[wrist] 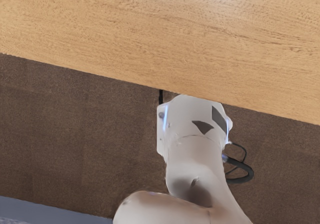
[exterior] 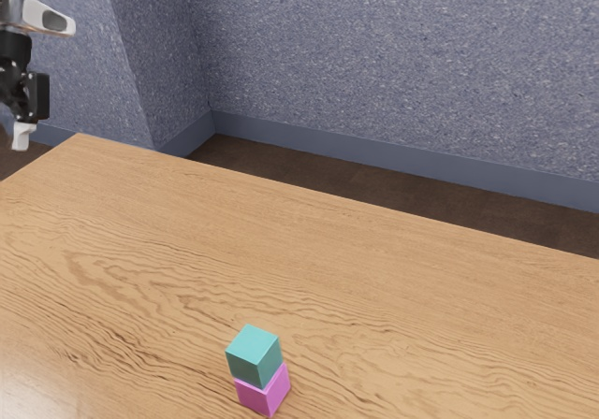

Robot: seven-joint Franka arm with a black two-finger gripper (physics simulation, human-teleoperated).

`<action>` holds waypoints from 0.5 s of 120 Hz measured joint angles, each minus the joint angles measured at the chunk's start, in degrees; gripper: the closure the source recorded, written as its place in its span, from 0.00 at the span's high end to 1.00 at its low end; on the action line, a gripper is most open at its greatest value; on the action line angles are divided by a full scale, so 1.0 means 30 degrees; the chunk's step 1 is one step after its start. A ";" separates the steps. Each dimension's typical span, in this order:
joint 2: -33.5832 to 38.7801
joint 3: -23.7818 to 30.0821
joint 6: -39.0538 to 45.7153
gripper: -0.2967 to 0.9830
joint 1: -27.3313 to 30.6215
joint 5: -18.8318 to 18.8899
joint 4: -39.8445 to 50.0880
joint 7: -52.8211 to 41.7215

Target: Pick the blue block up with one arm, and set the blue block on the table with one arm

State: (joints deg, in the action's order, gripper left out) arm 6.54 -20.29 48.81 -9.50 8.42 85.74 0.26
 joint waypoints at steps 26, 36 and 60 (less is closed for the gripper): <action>0.0372 -0.0178 0.7143 0.77 -0.0368 0.0796 -0.0085 0.0052; 0.0566 0.0123 0.7972 0.77 -0.0516 0.0523 -0.2046 0.0058; 0.0134 0.1352 0.8914 0.77 -0.1146 -0.1268 -0.2023 0.0105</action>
State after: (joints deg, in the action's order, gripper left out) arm 6.94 -16.23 75.55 -12.93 4.61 79.67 0.57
